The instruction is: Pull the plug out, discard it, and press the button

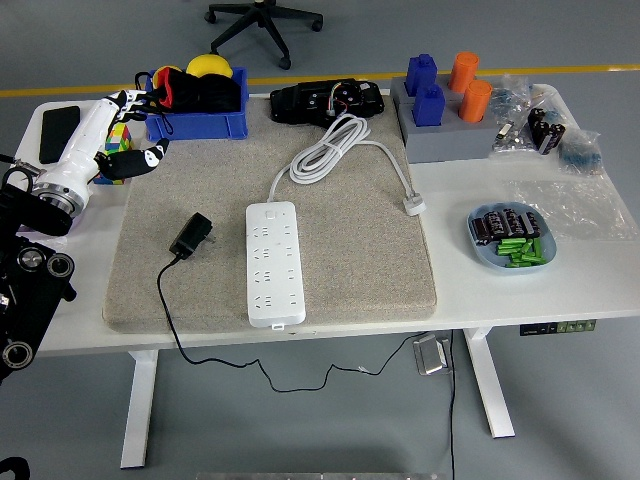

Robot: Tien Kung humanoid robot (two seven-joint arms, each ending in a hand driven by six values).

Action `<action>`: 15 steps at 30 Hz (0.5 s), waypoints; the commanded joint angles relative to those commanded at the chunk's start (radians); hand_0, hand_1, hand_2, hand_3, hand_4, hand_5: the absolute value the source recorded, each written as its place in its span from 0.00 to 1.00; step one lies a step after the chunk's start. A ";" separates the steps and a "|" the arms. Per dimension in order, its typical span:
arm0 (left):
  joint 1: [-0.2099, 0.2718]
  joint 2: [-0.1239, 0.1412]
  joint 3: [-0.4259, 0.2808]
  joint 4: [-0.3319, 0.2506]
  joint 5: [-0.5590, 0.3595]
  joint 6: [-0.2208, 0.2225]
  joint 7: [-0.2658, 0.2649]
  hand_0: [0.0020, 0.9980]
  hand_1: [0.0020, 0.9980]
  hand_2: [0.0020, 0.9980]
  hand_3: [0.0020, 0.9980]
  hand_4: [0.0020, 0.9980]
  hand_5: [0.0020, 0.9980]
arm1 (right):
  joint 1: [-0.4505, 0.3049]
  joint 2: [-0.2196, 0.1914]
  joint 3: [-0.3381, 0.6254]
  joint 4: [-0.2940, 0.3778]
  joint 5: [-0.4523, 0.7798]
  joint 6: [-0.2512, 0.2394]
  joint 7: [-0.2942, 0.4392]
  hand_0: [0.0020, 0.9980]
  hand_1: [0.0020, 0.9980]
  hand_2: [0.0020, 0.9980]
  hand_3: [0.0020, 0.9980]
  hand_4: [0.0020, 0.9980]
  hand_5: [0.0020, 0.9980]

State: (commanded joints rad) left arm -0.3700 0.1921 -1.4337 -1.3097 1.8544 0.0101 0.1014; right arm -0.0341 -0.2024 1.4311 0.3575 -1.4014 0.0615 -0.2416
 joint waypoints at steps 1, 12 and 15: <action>-0.001 0.000 0.000 0.000 0.000 0.000 0.000 0.79 0.75 0.74 0.79 0.67 0.00 | 0.000 0.000 0.000 0.000 0.000 0.000 0.000 0.79 0.75 0.75 0.75 0.79 0.80; -0.003 0.001 0.000 0.000 0.000 -0.002 0.001 0.79 0.75 0.74 0.79 0.67 0.00 | 0.003 0.001 0.002 0.000 0.001 0.000 0.000 0.79 0.75 0.75 0.75 0.79 0.80; -0.002 0.002 0.000 0.000 0.001 -0.002 0.001 0.79 0.75 0.74 0.79 0.67 0.00 | 0.004 0.001 0.000 0.001 0.002 0.000 0.000 0.79 0.75 0.75 0.75 0.79 0.80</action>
State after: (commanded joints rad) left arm -0.3720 0.1944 -1.4333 -1.3092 1.8549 0.0083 0.1023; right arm -0.0298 -0.2015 1.4312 0.3581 -1.3994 0.0618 -0.2417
